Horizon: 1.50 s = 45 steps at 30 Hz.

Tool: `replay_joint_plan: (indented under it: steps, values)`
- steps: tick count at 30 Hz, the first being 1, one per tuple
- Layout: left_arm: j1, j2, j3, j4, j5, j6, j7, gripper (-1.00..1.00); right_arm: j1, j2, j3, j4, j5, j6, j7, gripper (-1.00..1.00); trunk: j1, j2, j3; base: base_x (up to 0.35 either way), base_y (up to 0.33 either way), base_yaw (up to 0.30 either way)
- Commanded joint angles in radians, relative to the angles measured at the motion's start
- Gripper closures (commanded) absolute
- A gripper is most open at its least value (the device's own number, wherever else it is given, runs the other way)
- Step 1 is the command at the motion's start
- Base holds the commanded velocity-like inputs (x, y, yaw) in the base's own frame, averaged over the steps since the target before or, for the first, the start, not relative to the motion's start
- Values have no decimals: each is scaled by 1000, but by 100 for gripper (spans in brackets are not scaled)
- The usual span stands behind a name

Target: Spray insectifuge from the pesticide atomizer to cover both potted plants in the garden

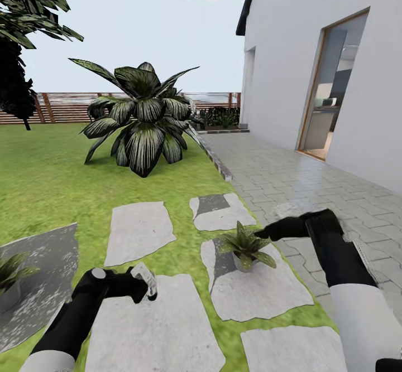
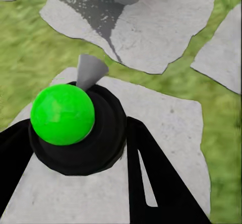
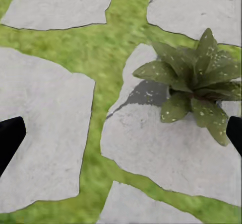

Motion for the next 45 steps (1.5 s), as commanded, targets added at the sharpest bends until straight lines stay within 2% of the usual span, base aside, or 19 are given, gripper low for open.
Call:
replay_joint_plan:
  steps: [1, 3, 5, 6, 8, 10, 12, 13, 15, 16, 17, 21, 23, 25, 27, 32, 37, 41, 45]
  values:
    - [0, 0, 15, 1, -3, -26, -20, 100, -1, 0, 10, -1, 12, -4, 47, -100, 0, 0, -1, 0, 0, 0]
    - [5, 1, 31, 4, -3, -82, -38, 100, -1, 0, 24, 0, 12, -52, 157, -100, 0, 0, -1, 0, 0, 0]
    - [26, 1, 35, 5, -3, -111, -43, 100, -1, 2, 28, 0, 12, -114, 270, -100, 0, 0, -1, 0, 0, 0]
    - [36, 2, 35, 5, -3, -147, -44, 100, -1, 4, 40, 0, 12, -137, 328, -100, 0, 0, -1, 0, 0, 0]
    - [44, 2, 36, 5, -3, -179, -45, 100, -1, 6, 76, 0, 12, -151, 366, -100, 0, 0, -1, 0, 0, 0]
    - [49, 3, 35, 5, -4, -199, -45, 100, -1, 6, 151, -1, 12, -160, 384, -100, 0, 0, -1, 0, 0, 0]
    - [58, 3, 29, 6, -4, -258, -45, 100, -1, 6, 262, -1, 12, -175, 391, -100, 0, 0, -1, 0, 0, 0]
    - [65, 3, 28, 6, -4, -288, -45, 100, -1, 6, 291, -1, 12, -185, 392, -100, 0, 0, -1, 0, 0, 0]
    - [70, 2, 23, 6, -4, -315, -46, 100, -1, 6, 312, -1, 12, -194, 393, -100, 0, 0, -1, 0, 0, 0]
    - [72, 2, 17, 5, -4, -322, -47, 100, -1, 5, 317, -1, 12, -197, 393, 100, 0, 0, -1, 0, 0, 0]
    - [72, 2, 14, 5, -4, -325, -61, 100, -1, 5, 319, -1, 12, -199, 393, 100, 0, 0, -1, 0, 0, 0]
    - [63, -1, 18, 31, -4, -324, -215, 100, -1, 5, 322, -1, 12, -200, 393, 100, 0, 0, -1, 0, 0, 0]
    - [54, -1, 16, 76, -4, -321, -246, 100, -1, 7, 323, -3, 12, -199, 393, 100, 0, 0, -1, 0, 0, 0]
    - [33, -2, 13, 129, -5, -319, -253, 100, -1, 13, 323, -6, 12, -199, 393, 100, 0, 0, -1, 0, 0, 0]
    - [13, -3, 13, 158, -6, -319, -256, 100, -1, 33, 325, -7, 12, -199, 393, 100, 0, 0, -1, 0, 0, 0]
    - [2, -3, 13, 168, -6, -315, -256, 100, -1, 48, 328, -7, 12, -199, 393, 100, 0, 0, -1, 0, 0, 0]
    - [-9, -4, 12, 169, -6, -312, -252, 100, -1, 95, 329, -6, 12, -199, 393, 100, 0, 0, -1, 0, 0, 0]
    - [-17, -7, 12, 169, -6, -310, -249, 100, -1, 100, 330, -6, 12, -199, 393, 100, 0, 0, -1, 0, 0, 0]
    - [-53, -15, 13, 169, -6, -308, -244, 100, -1, 100, 335, -6, 12, -200, 392, 100, 0, 0, -1, 0, 0, 0]
